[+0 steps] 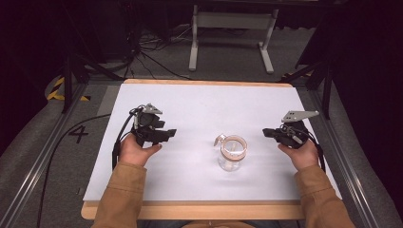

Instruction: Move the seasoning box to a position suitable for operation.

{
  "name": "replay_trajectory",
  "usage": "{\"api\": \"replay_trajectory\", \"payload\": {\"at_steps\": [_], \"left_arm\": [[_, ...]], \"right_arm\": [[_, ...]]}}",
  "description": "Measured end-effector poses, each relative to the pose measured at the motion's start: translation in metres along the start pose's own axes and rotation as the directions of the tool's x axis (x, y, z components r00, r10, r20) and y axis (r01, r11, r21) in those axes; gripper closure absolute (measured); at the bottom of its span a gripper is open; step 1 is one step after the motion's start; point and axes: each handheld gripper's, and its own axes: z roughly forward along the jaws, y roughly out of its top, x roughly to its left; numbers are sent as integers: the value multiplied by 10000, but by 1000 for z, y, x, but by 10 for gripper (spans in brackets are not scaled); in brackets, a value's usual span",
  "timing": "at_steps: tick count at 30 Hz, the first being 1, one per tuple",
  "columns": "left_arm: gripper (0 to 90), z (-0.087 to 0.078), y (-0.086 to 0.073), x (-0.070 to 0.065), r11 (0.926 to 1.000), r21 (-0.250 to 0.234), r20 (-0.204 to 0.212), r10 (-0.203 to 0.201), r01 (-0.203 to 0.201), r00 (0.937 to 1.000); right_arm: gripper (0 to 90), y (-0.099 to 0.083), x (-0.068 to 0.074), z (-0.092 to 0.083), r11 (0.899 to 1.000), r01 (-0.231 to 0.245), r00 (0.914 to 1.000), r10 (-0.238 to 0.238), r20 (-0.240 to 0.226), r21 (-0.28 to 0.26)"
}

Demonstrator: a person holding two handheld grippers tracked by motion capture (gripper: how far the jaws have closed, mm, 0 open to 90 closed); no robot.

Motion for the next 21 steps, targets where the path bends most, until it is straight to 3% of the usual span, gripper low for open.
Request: {"api": "replay_trajectory", "payload": {"at_steps": [12,21], "left_arm": [[412,-11,6,-11,9990,-339,384,301,-288,9988],[387,-11,8,-17,9965,-577,623,638,-602,9960]], "right_arm": [[894,5,20,14,9967,719,9943,-686,-818,381],[892,2,39,37,9847,1354,9838,-1205,-1329,1099]]}}
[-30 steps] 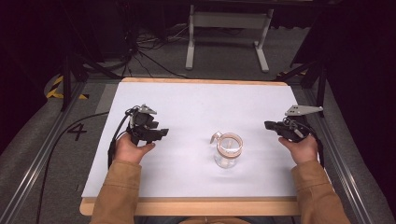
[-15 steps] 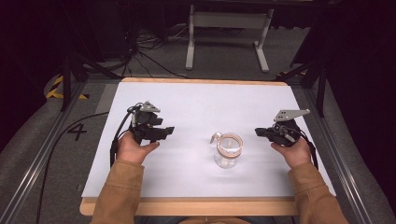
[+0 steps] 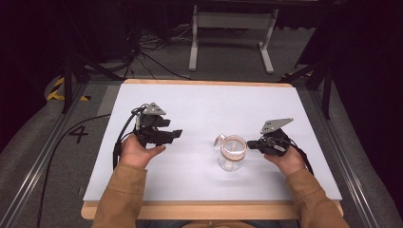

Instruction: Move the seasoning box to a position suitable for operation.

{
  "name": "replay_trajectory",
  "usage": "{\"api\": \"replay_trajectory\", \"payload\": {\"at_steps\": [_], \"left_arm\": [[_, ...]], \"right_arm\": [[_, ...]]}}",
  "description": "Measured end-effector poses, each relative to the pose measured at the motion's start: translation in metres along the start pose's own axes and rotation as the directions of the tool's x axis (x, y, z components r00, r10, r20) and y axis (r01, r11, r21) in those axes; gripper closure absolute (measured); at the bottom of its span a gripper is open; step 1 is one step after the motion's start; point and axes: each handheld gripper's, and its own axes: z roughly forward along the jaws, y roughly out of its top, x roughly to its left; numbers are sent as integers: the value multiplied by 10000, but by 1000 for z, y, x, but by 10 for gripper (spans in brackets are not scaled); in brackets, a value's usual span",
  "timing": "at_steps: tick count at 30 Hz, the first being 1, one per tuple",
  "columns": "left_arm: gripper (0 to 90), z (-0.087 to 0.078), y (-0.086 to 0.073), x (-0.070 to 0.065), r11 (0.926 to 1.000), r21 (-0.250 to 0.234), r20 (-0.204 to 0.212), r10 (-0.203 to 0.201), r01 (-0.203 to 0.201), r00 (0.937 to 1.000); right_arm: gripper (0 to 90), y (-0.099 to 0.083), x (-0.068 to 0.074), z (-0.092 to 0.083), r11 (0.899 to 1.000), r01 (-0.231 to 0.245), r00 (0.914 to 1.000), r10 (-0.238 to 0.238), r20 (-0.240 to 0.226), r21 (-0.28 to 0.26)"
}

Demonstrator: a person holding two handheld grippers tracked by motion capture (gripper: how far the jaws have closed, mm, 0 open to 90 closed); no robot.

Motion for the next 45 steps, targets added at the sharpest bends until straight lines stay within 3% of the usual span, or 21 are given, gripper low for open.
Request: {"api": "replay_trajectory", "payload": {"at_steps": [1,8,17,21,27,31,35,37,38,39,40,42,45], "left_arm": [[384,0,0,-1,9999,7,27,-130,130,9999],[365,0,0,-1,10000,21,37,-55,55,10000],[350,3,-1,-1,9999,164,7,-45,45,10000],[364,3,-1,-1,9998,-9,-131,217,-217,9997],[367,5,1,1,10000,-35,-166,-27,26,9999],[401,8,3,2,9997,-154,6,-205,205,9998],[461,11,6,0,10000,70,-16,-36,36,10000],[505,12,7,2,9998,195,384,-68,61,9992],[543,12,7,2,9998,195,384,-68,61,9992],[543,13,7,2,9996,278,734,-67,46,9973],[607,13,8,1,9996,282,879,-49,24,9961],[652,16,9,0,9992,369,941,126,-161,9955],[662,21,10,-1,9989,459,983,64,-110,9951]], "right_arm": [[892,0,2,3,9999,101,9999,-100,-63,123],[890,1,9,11,9986,365,9992,-358,-185,393],[893,2,10,13,9982,325,9994,-318,-140,510],[894,1,11,13,9981,319,9994,-313,-115,529],[895,1,14,13,9970,400,9992,-393,-117,658],[895,-1,19,13,9964,438,9987,-419,-275,729],[895,-2,26,14,9938,651,9974,-619,-379,901],[895,-2,30,14,9926,746,9965,-707,-441,959],[895,-2,32,15,9922,764,9962,-719,-486,980],[895,-2,32,15,9922,764,9962,-719,-486,980],[895,-2,35,16,9910,847,9955,-797,-514,1033],[895,-1,42,18,9883,1053,9933,-993,-587,1099],[895,-1,46,19,9868,1174,9913,-1098,-719,1119]]}}
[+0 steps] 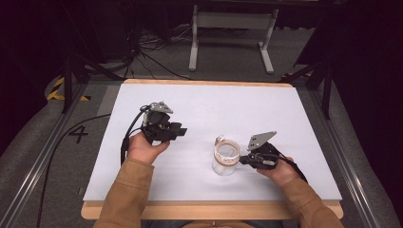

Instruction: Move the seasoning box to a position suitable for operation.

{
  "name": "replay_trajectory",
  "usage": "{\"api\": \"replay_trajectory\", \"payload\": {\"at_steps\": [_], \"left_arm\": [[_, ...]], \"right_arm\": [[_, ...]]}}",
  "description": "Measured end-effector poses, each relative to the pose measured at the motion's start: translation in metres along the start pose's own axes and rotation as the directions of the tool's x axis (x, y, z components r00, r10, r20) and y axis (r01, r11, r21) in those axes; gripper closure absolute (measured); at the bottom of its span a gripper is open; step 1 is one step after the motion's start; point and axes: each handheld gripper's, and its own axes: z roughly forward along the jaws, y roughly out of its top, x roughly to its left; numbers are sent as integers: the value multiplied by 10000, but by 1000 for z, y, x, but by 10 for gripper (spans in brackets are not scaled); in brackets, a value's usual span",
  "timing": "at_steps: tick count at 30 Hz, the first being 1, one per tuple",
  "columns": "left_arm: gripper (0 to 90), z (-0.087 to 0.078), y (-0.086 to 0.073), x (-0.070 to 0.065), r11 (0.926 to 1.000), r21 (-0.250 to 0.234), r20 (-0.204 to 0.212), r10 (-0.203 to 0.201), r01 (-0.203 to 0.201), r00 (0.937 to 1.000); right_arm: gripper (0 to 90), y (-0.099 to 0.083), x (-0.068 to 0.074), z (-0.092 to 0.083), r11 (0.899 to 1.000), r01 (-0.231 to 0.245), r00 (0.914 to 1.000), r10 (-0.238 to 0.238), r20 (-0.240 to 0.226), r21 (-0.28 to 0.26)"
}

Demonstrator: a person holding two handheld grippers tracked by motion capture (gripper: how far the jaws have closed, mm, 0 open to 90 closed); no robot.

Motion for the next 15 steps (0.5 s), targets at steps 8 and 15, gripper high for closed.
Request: {"api": "replay_trajectory", "payload": {"at_steps": [8,15], "left_arm": [[775,12,0,0,10000,18,243,57,-57,9997],[873,38,-1,-12,9905,570,341,1231,-1249,9918]], "right_arm": [[894,5,13,2,9973,691,9973,-696,-226,-255],[894,-7,-2,-14,9965,-82,10000,82,-8,-833]]}}
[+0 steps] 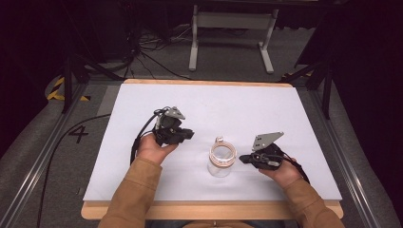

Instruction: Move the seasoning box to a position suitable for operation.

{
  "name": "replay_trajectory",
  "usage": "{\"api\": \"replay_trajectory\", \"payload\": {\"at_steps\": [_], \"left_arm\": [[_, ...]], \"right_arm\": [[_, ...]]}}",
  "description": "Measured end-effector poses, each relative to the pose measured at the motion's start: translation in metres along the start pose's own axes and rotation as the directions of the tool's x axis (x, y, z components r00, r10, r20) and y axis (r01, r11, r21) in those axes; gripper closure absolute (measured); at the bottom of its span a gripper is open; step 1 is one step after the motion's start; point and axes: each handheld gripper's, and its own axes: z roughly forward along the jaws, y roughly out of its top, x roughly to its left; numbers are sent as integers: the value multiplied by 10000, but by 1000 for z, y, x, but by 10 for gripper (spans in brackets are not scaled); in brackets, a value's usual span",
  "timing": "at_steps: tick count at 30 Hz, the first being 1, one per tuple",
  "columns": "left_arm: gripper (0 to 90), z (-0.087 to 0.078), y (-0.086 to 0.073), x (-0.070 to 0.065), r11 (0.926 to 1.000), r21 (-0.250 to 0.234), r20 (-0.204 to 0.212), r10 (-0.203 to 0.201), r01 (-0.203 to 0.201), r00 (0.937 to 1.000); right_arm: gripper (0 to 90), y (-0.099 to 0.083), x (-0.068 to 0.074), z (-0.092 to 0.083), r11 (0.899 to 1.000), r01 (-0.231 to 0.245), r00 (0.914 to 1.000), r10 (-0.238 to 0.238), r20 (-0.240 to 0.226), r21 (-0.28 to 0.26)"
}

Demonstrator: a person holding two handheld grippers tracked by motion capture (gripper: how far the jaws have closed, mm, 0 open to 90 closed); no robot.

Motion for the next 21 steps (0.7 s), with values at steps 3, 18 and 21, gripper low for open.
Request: {"api": "replay_trajectory", "payload": {"at_steps": [3,18,21], "left_arm": [[877,13,1,-2,9998,-12,134,181,-181,9997],[896,63,4,-6,9964,-153,1145,846,-834,9898],[896,67,4,-6,9964,-271,1328,838,-809,9876]], "right_arm": [[894,-4,-2,-2,10000,-90,9999,90,54,-25],[891,-21,-2,-14,9985,-510,9982,516,318,-213],[891,-23,-2,-15,9984,-528,9980,535,334,-216]]}}
